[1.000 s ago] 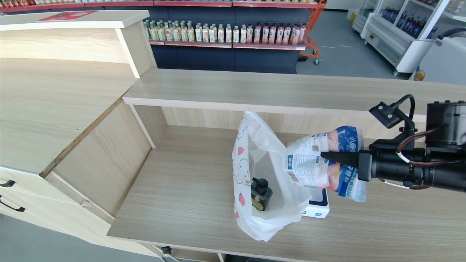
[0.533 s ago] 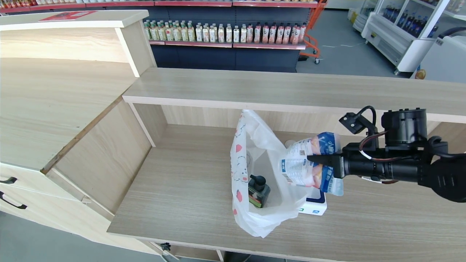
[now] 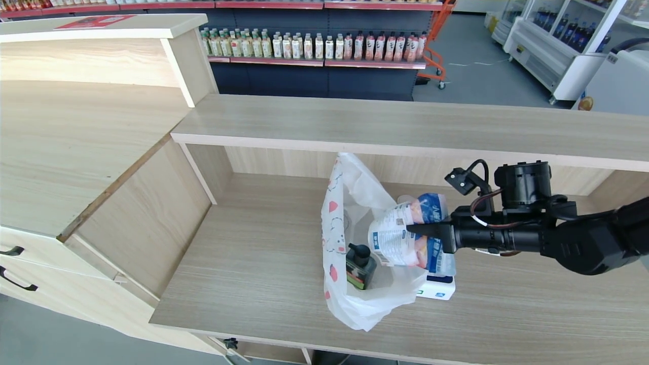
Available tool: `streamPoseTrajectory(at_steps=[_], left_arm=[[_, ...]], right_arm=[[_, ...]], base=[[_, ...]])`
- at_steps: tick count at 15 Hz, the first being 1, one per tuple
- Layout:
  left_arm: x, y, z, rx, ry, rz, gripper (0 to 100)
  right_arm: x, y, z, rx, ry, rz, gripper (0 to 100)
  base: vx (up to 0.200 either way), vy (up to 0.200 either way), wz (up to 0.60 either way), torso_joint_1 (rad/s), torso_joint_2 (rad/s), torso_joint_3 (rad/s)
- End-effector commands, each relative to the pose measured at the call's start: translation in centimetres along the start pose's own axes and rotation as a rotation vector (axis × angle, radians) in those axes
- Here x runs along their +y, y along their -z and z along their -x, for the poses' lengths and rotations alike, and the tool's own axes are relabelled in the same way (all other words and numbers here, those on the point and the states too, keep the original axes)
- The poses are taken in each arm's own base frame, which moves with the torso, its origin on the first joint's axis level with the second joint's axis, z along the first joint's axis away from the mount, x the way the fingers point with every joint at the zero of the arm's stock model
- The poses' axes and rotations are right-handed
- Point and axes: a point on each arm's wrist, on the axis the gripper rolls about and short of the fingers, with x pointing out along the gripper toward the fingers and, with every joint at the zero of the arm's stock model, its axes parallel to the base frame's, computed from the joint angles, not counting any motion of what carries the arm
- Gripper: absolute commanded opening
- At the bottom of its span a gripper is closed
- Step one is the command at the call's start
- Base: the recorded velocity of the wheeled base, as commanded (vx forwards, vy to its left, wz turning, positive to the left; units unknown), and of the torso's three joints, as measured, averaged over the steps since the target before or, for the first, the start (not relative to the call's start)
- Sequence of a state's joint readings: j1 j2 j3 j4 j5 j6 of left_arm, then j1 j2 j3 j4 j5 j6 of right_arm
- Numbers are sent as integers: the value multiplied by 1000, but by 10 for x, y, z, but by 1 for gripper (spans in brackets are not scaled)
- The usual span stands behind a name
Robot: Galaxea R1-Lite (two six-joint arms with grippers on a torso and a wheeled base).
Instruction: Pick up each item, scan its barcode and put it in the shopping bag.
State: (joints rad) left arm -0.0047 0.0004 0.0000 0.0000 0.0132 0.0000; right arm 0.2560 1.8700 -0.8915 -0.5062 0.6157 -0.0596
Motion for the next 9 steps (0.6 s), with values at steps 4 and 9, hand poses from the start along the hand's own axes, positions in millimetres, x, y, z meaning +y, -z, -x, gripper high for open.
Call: streamPoseTrajectory(at_steps=[4, 9], left_arm=[[0, 0, 0, 0, -1, 0, 100], [0, 0, 0, 0, -1, 2, 100]], right_arm=[[-7, 4, -20, 11, -19, 58, 0], [-20, 18, -38, 50, -22, 121, 0]], base=[[0, 0, 0, 0, 0, 0], [0, 0, 0, 0, 0, 0]])
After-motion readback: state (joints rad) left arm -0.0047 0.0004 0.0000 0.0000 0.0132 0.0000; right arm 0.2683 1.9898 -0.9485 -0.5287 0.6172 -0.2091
